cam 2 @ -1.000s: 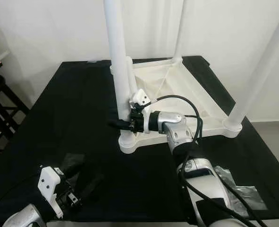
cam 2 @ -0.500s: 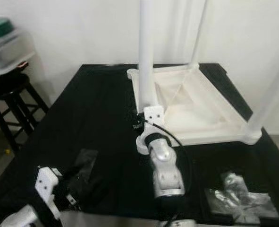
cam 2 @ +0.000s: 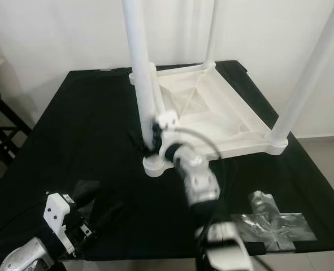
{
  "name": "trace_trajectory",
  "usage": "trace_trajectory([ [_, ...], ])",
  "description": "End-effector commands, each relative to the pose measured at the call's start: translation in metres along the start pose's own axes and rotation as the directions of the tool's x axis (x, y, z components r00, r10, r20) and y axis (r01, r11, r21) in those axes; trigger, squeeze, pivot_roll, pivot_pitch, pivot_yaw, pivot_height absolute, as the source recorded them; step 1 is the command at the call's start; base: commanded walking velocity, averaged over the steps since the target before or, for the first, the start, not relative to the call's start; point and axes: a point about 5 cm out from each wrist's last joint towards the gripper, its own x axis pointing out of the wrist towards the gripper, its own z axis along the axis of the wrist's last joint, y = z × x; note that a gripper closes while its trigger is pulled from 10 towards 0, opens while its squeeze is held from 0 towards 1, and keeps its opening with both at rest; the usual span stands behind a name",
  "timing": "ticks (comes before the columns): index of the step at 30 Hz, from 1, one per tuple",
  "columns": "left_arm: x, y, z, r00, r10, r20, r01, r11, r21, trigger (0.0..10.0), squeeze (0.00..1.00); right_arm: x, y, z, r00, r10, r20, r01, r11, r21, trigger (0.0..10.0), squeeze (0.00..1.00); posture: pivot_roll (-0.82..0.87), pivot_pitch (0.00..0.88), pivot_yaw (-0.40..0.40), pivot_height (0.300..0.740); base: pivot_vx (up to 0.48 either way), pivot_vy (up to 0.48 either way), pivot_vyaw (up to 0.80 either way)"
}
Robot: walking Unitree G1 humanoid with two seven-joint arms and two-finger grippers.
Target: Building children table
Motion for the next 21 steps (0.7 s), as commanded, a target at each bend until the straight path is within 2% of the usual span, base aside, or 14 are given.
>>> trace_trajectory([
  [1, -0.001, 0.001, -0.004, 1.0, 0.007, -0.02, -0.007, 1.0, 0.001, 10.0, 0.0, 0.006, 0.009, -0.006, 0.99, 0.143, -0.011, -0.142, 0.99, 0.014, 10.0, 0.0, -0.07, 0.028, 0.052, 0.74, 0.0, 0.0, 0.0],
  [2, 0.0, 0.001, -0.004, 1.0, 0.008, -0.019, -0.008, 1.0, 0.001, 10.0, 0.0, 0.006, 0.007, -0.005, 0.978, 0.205, -0.026, -0.205, 0.979, -0.005, 10.0, 0.0, -0.06, 0.025, 0.05, 0.74, 0.0, 0.0, 0.0],
  [4, 0.0, 0.001, -0.004, 1.0, 0.009, -0.018, -0.009, 1.0, 0.002, 10.0, 0.0, 0.007, 0.006, -0.005, 0.971, 0.236, -0.036, -0.237, 0.971, -0.016, 10.0, 0.0, -0.06, 0.025, 0.05, 0.74, 0.0, 0.0, 0.0],
  [6, 0.0, 0.001, -0.004, 1.0, 0.013, -0.018, -0.013, 1.0, 0.002, 10.0, 0.0, 0.008, 0.005, -0.004, 0.948, 0.312, -0.065, -0.314, 0.949, -0.027, 10.0, 0.0, -0.05, 0.024, 0.05, 0.74, 0.0, 0.0, 0.0],
  [9, -0.001, 0.001, -0.005, 1.0, 0.013, -0.019, -0.013, 1.0, 0.002, 10.0, 0.0, 0.011, -0.002, -0.002, 0.936, 0.342, -0.079, -0.343, 0.94, 0.003, 10.0, 0.0, -0.05, 0.024, 0.05, 0.74, 0.0, 0.0, 0.0],
  [10, -0.001, 0.001, -0.005, 1.0, 0.013, -0.02, -0.013, 1.0, 0.002, 10.0, 0.0, 0.012, -0.003, -0.001, 0.934, 0.348, -0.079, -0.348, 0.938, 0.015, 9.3, 0.0, -0.05, 0.024, 0.05, 0.74, 0.0, 0.0, 0.0],
  [11, -0.002, 0.001, -0.005, 1.0, 0.013, -0.02, -0.013, 1.0, 0.001, 10.0, 0.0, 0.012, -0.003, -0.001, 0.933, 0.351, -0.079, -0.351, 0.936, 0.021, 9.3, 0.0, -0.05, 0.024, 0.05, 0.74, 0.0, 0.0, 0.0],
  [12, -0.002, 0.001, -0.005, 1.0, 0.013, -0.021, -0.013, 1.0, 0.001, 10.0, 0.0, 0.012, -0.004, -0.002, 0.927, 0.366, -0.077, -0.365, 0.931, 0.031, 0.0, 0.0, -0.05, 0.025, 0.05, 0.74, 0.0, 0.0, 0.0],
  [19, -0.003, 0.001, -0.005, 1.0, 0.014, -0.022, -0.014, 1.0, 0.0, 10.0, 0.0, 0.009, -0.008, -0.003, 0.913, 0.402, -0.076, -0.4, 0.916, 0.044, 0.0, 0.0, -0.05, 0.027, 0.053, 0.74, 0.0, 0.0, 0.0],
  [21, -0.004, 0.0, -0.005, 1.0, 0.014, -0.023, -0.014, 1.0, -0.002, 10.0, 0.0, 0.008, -0.012, -0.005, 0.929, 0.364, -0.069, -0.361, 0.931, 0.043, 0.0, 0.0, -0.05, 0.03, 0.057, 0.74, 0.0, 0.0, 0.0],
])
